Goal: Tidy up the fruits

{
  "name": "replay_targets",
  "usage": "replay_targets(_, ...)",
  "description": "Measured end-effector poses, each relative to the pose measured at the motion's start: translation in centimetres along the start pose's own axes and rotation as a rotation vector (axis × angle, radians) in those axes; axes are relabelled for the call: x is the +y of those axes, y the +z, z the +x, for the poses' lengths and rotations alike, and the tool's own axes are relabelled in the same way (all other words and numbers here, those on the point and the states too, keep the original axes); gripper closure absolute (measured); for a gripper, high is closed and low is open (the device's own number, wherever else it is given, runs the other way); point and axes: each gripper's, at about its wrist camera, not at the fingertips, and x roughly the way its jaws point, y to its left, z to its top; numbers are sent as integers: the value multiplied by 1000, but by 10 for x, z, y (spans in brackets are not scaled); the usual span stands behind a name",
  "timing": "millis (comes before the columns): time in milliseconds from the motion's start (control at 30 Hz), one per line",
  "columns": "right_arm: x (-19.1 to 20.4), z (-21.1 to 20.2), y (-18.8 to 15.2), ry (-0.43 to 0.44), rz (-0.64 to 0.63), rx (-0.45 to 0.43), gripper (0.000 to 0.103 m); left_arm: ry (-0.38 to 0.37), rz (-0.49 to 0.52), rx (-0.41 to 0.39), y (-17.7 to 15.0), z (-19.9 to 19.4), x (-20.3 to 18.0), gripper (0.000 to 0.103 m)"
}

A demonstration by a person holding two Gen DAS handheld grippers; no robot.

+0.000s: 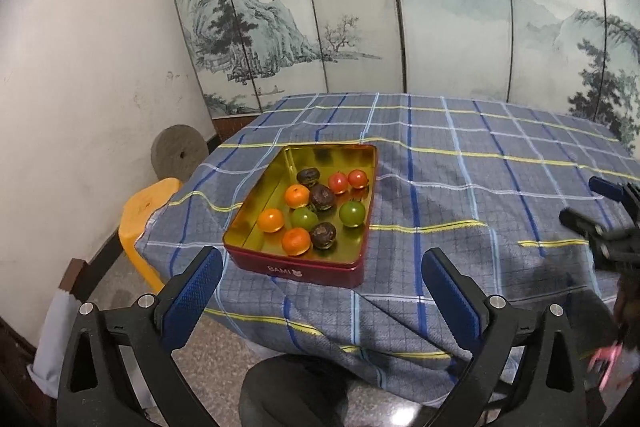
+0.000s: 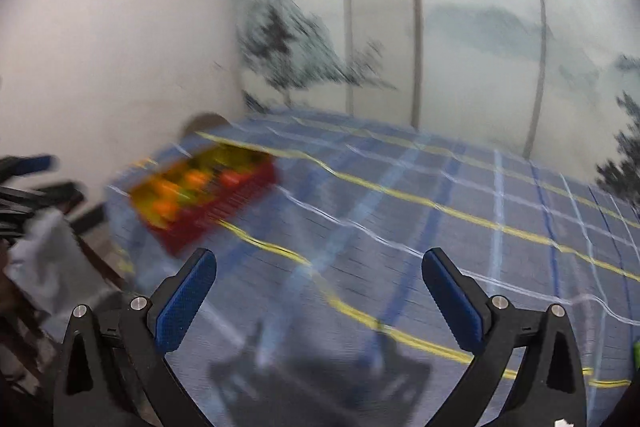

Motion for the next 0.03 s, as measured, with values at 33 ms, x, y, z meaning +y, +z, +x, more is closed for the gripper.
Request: replay_targets(33, -18, 13, -1, -28, 10, 44, 0, 2, 3, 8, 1, 2, -1, 4)
